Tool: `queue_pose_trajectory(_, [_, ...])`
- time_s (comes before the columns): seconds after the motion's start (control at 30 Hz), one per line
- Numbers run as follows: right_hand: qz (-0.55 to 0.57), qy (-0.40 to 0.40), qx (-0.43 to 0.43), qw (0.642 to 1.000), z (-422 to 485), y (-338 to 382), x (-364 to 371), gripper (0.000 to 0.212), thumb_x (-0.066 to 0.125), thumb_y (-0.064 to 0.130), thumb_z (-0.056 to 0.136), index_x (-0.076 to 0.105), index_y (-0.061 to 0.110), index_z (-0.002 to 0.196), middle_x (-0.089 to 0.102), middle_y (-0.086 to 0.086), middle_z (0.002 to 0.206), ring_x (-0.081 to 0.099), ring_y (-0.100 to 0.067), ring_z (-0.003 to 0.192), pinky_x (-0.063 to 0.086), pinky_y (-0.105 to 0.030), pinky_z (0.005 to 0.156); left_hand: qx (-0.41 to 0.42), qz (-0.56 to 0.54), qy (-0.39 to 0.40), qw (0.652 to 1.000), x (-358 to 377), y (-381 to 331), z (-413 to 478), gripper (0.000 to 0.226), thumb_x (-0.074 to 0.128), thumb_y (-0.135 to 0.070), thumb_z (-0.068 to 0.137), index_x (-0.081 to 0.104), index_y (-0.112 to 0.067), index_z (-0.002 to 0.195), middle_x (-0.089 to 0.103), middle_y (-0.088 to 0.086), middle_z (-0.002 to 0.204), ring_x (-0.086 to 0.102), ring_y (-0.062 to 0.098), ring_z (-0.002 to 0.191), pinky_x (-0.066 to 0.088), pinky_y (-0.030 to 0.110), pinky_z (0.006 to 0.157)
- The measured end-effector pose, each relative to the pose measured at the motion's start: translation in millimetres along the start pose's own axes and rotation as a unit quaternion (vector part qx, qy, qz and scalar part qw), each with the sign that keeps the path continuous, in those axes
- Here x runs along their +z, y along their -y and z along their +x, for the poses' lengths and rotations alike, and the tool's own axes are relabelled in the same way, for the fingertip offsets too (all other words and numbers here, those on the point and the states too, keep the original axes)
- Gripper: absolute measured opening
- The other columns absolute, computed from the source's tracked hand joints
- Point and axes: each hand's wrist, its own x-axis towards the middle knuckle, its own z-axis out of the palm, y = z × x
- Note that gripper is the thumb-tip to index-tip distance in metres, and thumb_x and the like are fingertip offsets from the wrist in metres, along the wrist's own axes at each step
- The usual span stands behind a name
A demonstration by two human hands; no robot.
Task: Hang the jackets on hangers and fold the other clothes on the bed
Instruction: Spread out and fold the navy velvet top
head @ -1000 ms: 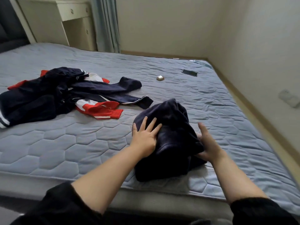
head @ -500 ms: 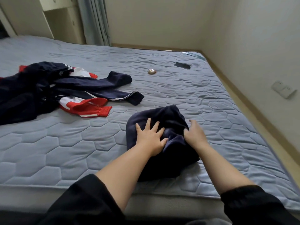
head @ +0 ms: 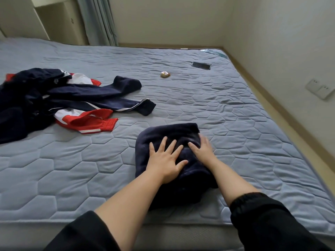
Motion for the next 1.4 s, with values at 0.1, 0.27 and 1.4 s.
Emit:
queue_pose_trajectory(0.1, [0.118, 0.004, 0.138, 0.983, -9, -13, -4, 0.110, 0.068, 0.077, 0.059, 0.041, 0.005, 0.138, 0.049, -0.014, 0.139, 0.046, -0.029, 0.129, 0.036, -0.041, 0.109, 0.008, 0.001, 0.004, 1.000, 1, -1, 1, 0.070, 0.015, -0.070, 0.090, 0.005, -0.038, 0.151, -0.005, -0.008, 0.161, -0.017, 0.022, 0.146, -0.010, 0.062, 0.109])
queue_pose_trajectory(0.27, [0.113, 0.127, 0.187, 0.968, -8, -14, -20, 0.086, 0.058, 0.068, 0.079, 0.051, 0.003, 0.135, 0.056, -0.013, 0.134, 0.051, -0.025, 0.124, 0.037, -0.028, 0.102, 0.010, -0.007, -0.001, 1.000, 4, 3, 2, 0.076, 0.020, -0.074, 0.087, 0.000, -0.038, 0.151, -0.007, -0.009, 0.160, -0.017, 0.021, 0.146, -0.009, 0.061, 0.110])
queue_pose_trajectory(1.4, [0.138, 0.047, 0.255, 0.956, -13, 18, -31, 0.069, 0.070, 0.046, 0.073, 0.059, -0.005, 0.119, 0.064, -0.019, 0.117, 0.061, -0.029, 0.105, 0.046, -0.033, 0.084, -0.067, -0.041, 0.017, 0.997, -23, -17, -18, 0.063, 0.020, -0.054, 0.098, 0.003, -0.028, 0.153, -0.006, -0.005, 0.161, -0.013, 0.020, 0.147, -0.004, 0.054, 0.115])
